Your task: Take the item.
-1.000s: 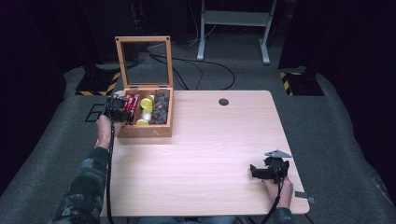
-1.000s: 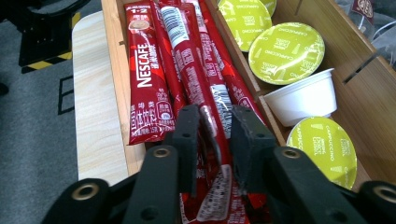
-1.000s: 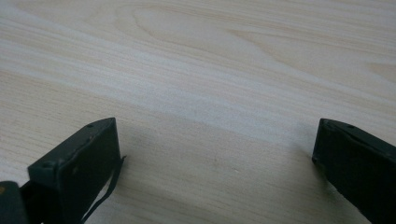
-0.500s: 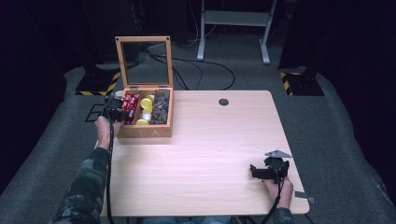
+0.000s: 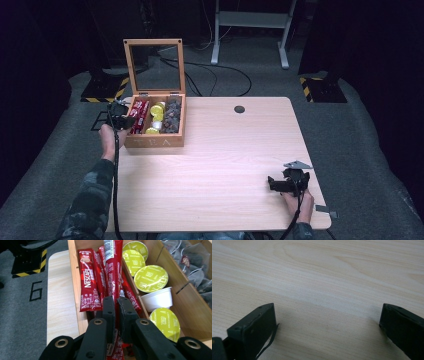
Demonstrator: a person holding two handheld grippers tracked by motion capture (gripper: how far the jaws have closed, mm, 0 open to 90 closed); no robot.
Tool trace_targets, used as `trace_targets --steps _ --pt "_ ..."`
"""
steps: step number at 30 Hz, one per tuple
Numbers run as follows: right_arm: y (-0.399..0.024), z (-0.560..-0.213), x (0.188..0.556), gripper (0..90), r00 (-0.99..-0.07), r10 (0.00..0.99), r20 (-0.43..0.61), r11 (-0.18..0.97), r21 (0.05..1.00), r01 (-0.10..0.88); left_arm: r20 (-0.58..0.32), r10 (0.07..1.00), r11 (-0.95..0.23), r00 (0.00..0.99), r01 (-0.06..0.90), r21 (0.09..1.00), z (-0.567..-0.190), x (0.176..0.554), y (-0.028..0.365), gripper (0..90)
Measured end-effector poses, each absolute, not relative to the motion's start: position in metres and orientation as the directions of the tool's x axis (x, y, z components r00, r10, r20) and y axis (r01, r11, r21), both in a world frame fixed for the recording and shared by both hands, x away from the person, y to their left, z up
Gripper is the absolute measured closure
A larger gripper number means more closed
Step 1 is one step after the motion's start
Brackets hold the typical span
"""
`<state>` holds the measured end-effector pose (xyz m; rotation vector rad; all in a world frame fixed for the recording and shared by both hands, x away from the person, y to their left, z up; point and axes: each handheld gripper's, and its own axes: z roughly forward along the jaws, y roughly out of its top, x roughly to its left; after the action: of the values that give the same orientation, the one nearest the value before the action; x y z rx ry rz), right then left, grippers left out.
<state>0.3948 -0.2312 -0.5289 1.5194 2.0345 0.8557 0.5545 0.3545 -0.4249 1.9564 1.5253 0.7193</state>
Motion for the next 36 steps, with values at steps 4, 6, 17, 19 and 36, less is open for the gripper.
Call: trace_targets --steps 4,6,17,19,36 --pt "-0.231 -0.529 0.395 0.1 -0.286 0.958 0.005 0.197 0.712 0.674 0.075 0.973 -0.205 0.218 0.670 0.714 -0.422 0.552 0.353 84.6" --pt "-0.231 -0.529 0.395 0.2 -0.286 0.958 0.005 0.197 0.712 0.673 0.069 0.972 -0.205 0.224 0.669 0.715 -0.421 0.551 0.352 84.6" --pt "-0.231 -0.529 0.395 0.1 -0.285 0.958 0.005 0.197 0.712 0.674 0.075 0.961 -0.234 0.265 0.641 0.731 -0.410 0.544 0.343 84.5" --pt "-0.231 -0.529 0.395 0.1 -0.285 0.958 0.005 0.197 0.713 0.673 0.076 0.958 -0.239 0.275 0.630 0.739 -0.407 0.542 0.341 84.6" --pt "-0.231 -0.529 0.395 0.1 -0.285 0.958 0.005 0.197 0.712 0.673 0.047 0.938 -0.252 0.342 0.585 0.771 -0.376 0.539 0.316 84.5"
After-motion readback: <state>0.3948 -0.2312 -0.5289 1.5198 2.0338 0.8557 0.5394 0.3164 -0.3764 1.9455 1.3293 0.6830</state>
